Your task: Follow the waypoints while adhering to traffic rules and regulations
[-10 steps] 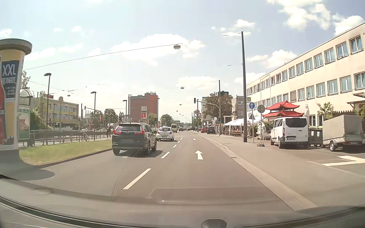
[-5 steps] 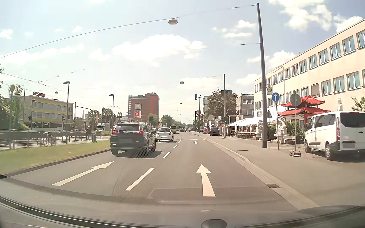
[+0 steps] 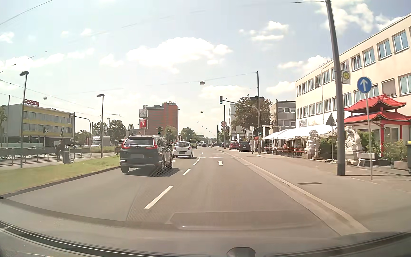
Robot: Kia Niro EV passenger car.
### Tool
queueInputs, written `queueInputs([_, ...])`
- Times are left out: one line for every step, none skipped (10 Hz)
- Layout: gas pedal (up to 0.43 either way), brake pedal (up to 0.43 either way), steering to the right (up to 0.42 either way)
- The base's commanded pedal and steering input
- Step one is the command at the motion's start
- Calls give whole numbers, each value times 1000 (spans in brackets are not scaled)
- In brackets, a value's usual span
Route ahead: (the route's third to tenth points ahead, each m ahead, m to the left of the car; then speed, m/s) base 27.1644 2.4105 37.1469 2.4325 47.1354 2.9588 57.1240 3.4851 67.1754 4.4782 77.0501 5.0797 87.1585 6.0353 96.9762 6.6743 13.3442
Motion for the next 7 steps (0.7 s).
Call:
queueInputs([47, 30, 0])
queueInputs([20, 30, 0])
queueInputs([8, 30, 0])
queueInputs([8, 30, 0])
queueInputs([8, 30, 0])
queueInputs([20, 30, -1])
queueInputs([20, 30, -2])
